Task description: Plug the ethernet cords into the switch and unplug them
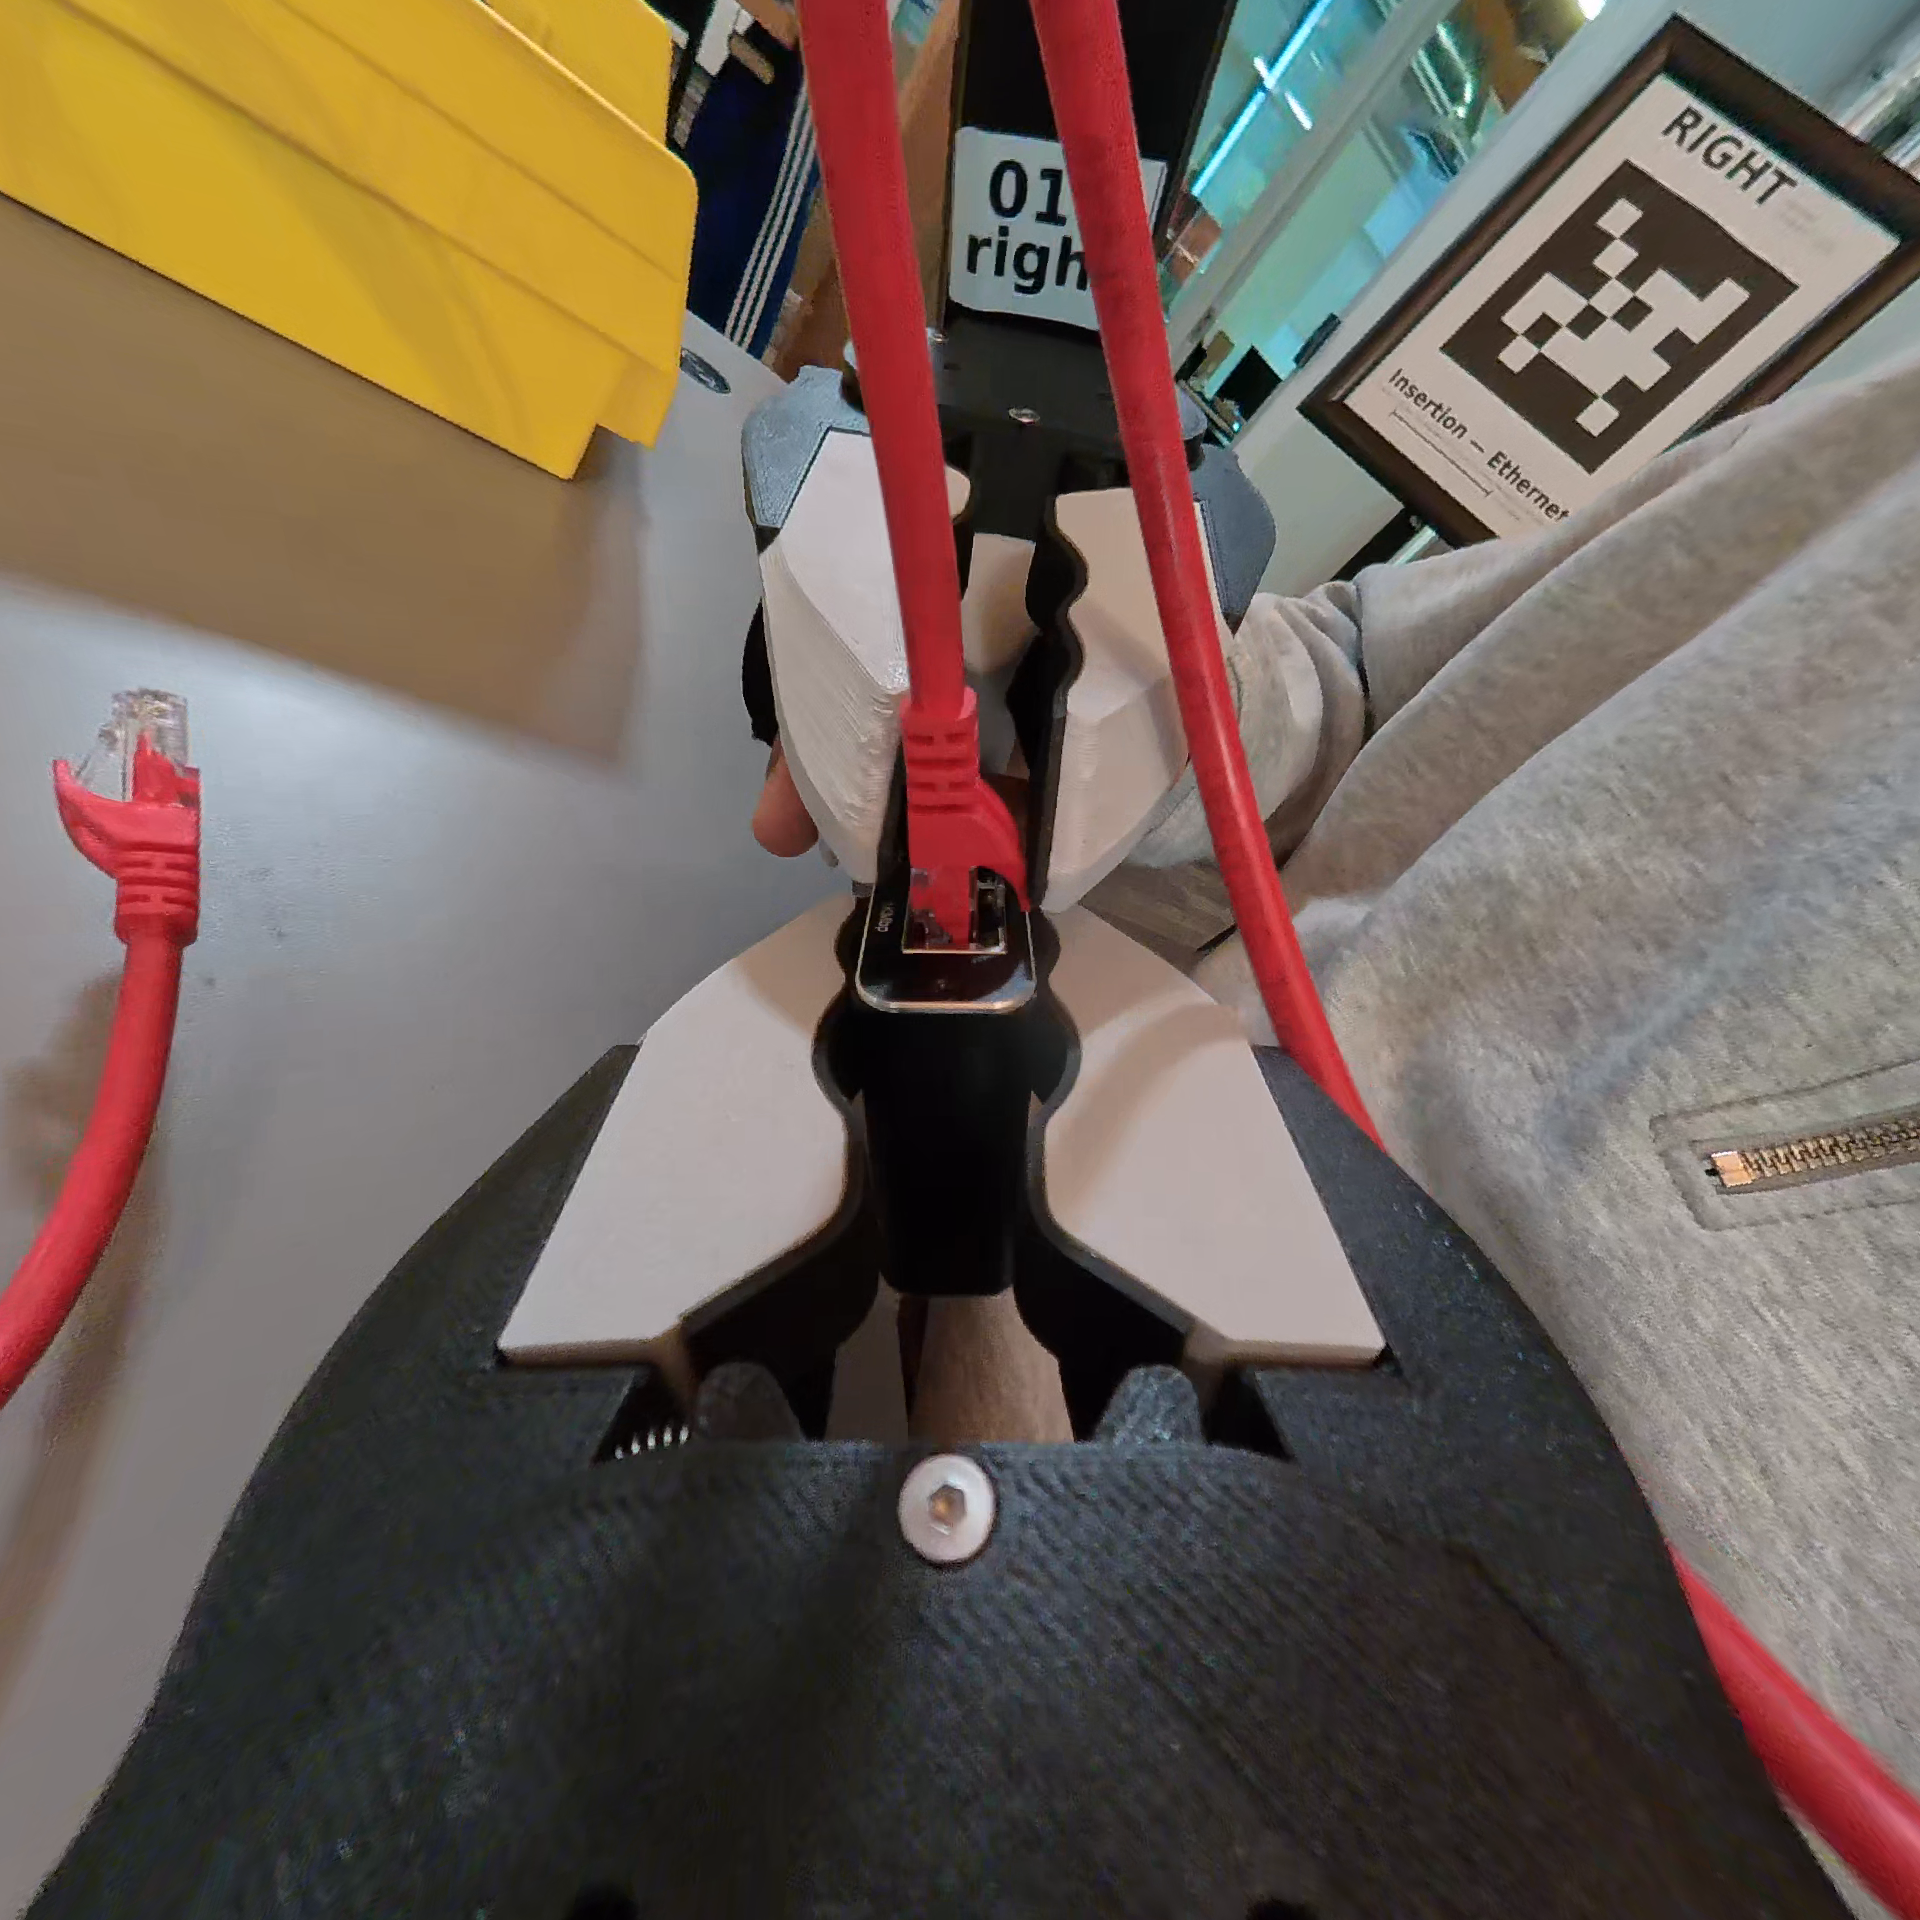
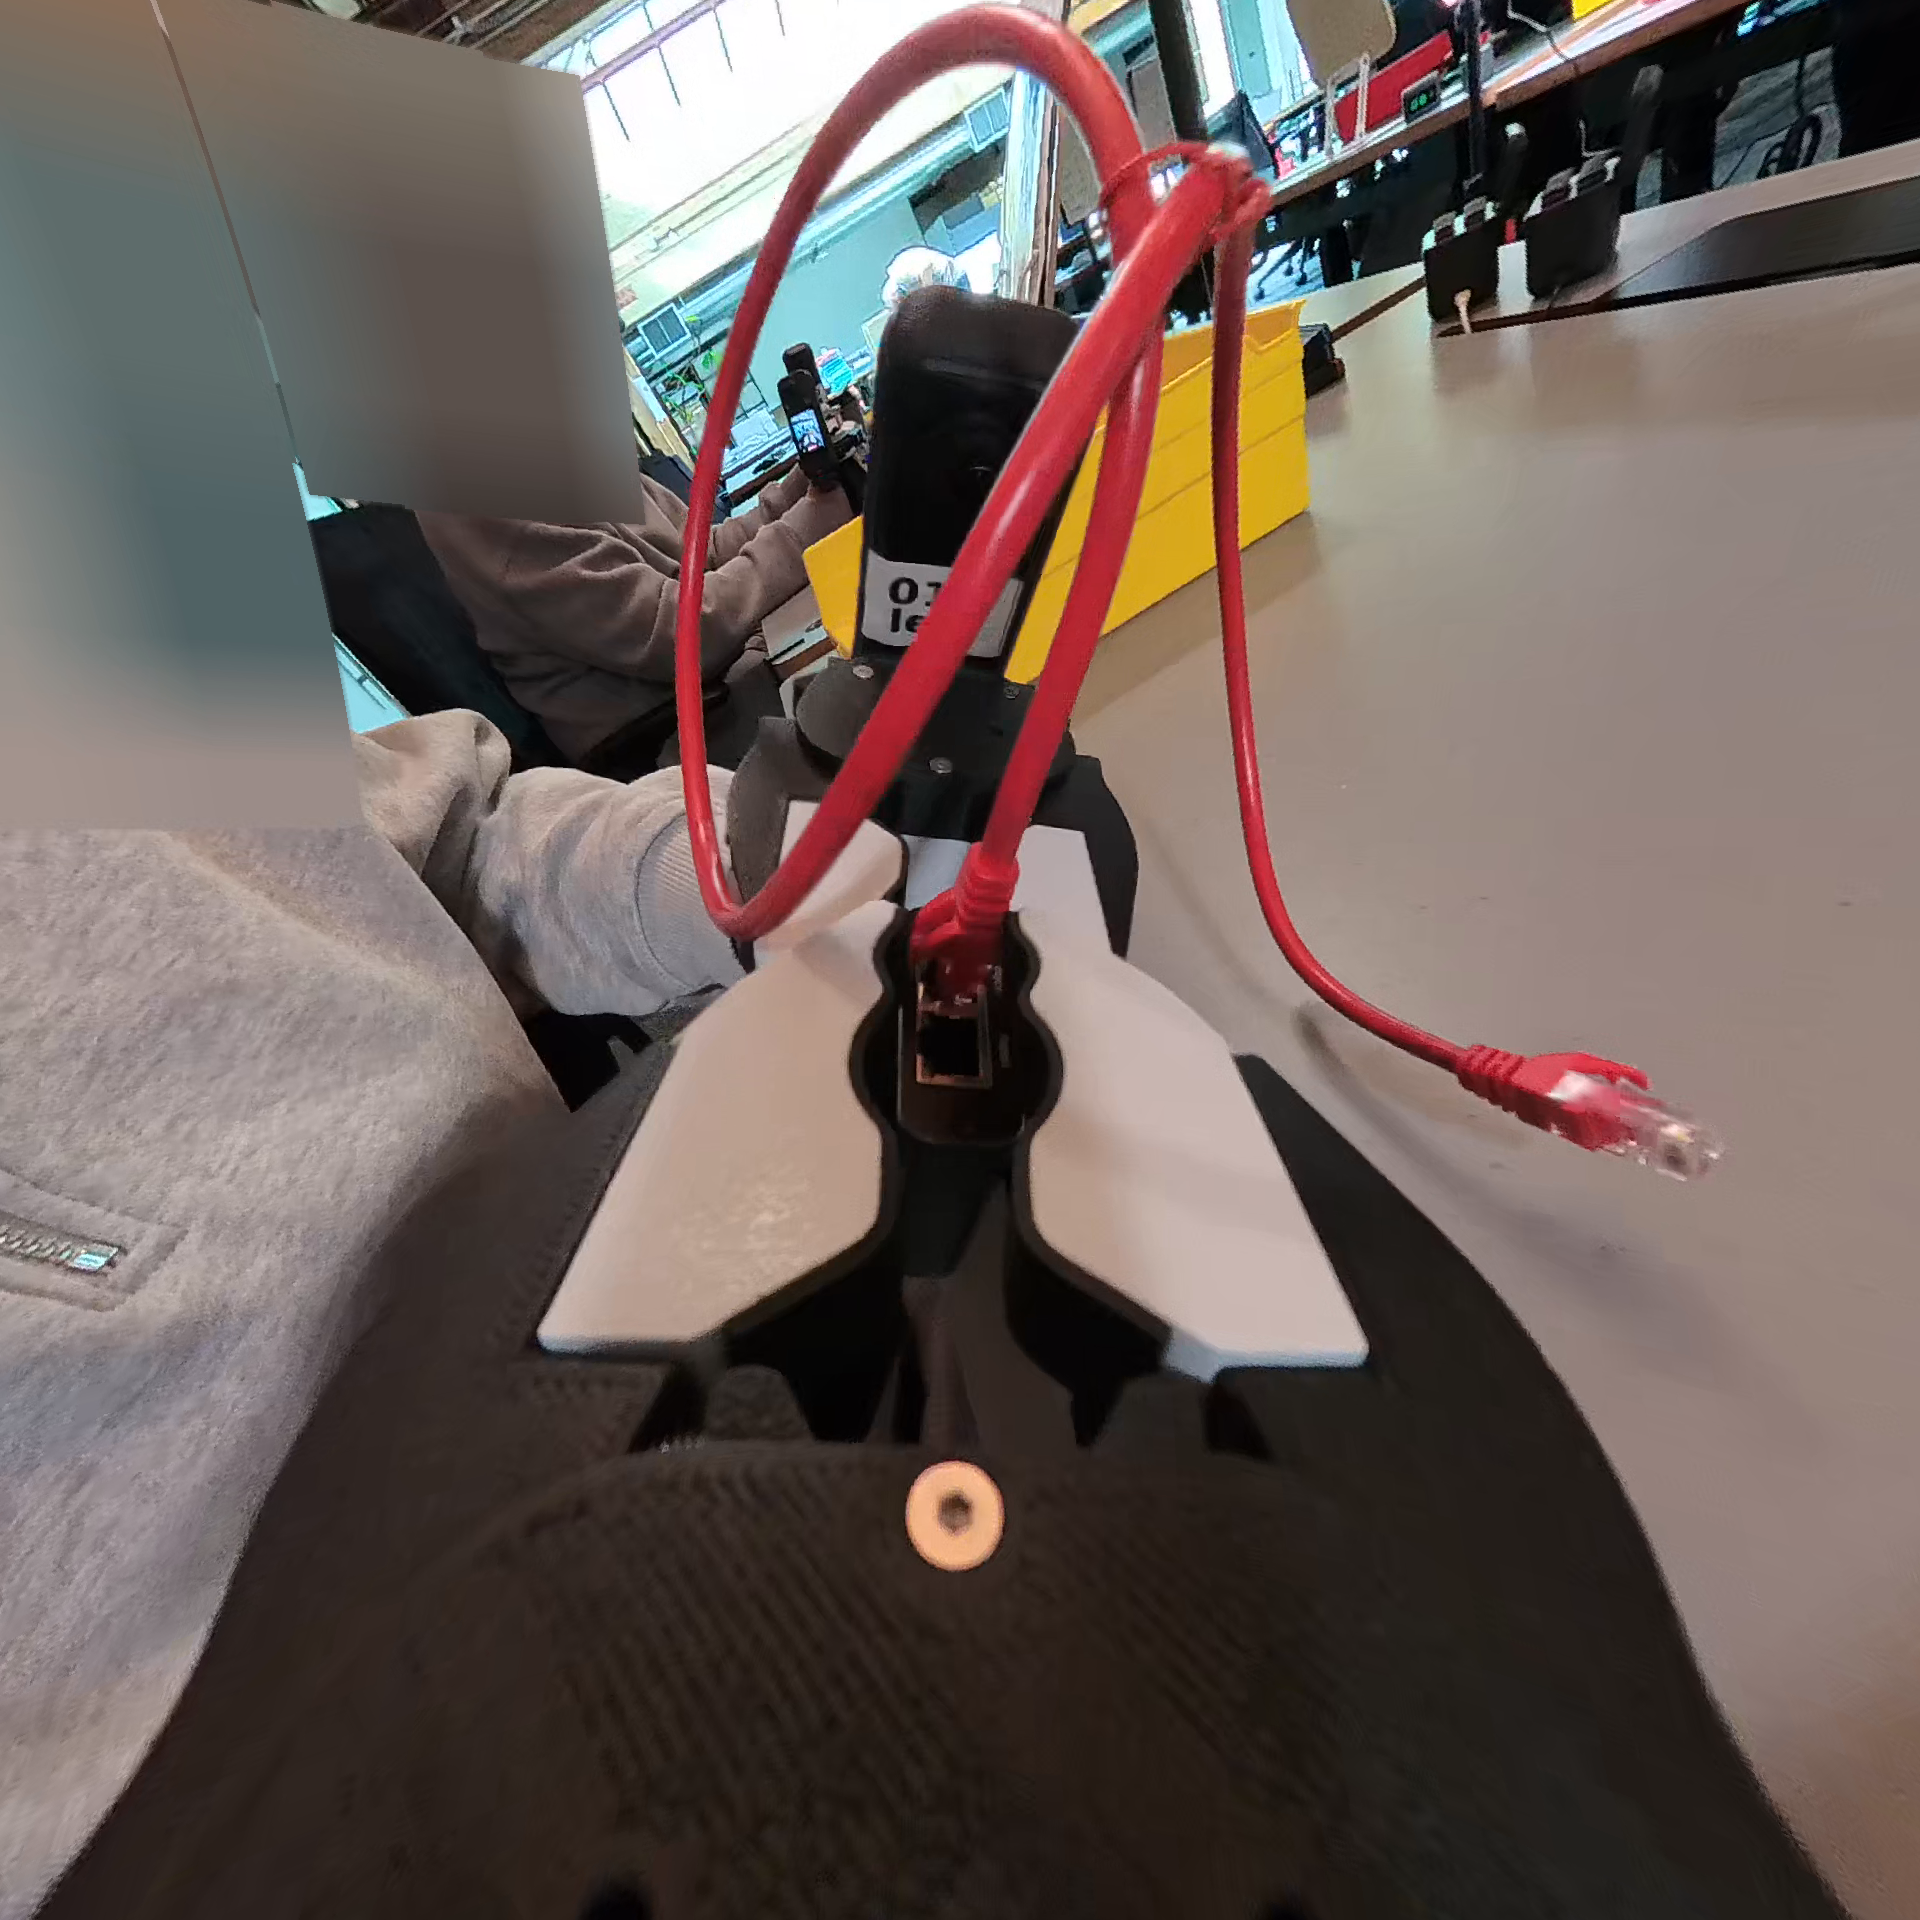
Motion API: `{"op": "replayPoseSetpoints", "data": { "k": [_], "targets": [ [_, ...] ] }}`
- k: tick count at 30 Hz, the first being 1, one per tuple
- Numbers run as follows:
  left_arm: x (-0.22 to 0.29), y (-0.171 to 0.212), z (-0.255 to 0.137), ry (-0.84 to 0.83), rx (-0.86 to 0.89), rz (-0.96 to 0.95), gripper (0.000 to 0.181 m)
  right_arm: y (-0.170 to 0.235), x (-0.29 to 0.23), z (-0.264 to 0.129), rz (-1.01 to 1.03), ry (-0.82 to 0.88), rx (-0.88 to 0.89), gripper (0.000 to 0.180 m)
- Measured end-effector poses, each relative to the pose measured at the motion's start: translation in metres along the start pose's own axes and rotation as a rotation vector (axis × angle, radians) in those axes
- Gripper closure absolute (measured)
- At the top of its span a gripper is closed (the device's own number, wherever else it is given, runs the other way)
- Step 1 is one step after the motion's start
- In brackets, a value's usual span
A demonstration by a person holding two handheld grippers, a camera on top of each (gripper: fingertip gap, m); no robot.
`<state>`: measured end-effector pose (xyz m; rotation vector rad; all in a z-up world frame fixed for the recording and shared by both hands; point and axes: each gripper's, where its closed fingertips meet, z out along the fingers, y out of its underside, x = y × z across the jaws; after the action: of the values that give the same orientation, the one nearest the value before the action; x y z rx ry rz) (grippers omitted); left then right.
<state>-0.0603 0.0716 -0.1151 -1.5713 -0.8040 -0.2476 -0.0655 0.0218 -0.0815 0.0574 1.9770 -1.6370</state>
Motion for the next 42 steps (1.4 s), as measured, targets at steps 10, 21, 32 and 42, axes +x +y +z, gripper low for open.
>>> {"op": "replayPoseSetpoints", "data": {
  "k": [10, 21, 32, 42],
  "targets": [
    [0.005, 0.008, 0.003, 0.004, -0.062, 0.012, 0.154, 0.004, -0.007, 0.003, -0.097, -0.05, -0.041, 0.164],
    [0.01, 0.016, 0.008, 0.032, -0.116, 0.017, 0.153, 0.012, -0.013, -0.002, -0.01, -0.159, -0.078, 0.163],
    [0.012, -0.007, -0.001, 0.12, 0.062, -0.082, 0.152, -0.002, -0.008, -0.003, 0.073, -0.148, 0.039, 0.165],
    [0.018, -0.009, -0.002, 0.164, 0.053, -0.142, 0.153, -0.007, -0.009, -0.005, 0.138, -0.192, 0.108, 0.164]
  ]
}}
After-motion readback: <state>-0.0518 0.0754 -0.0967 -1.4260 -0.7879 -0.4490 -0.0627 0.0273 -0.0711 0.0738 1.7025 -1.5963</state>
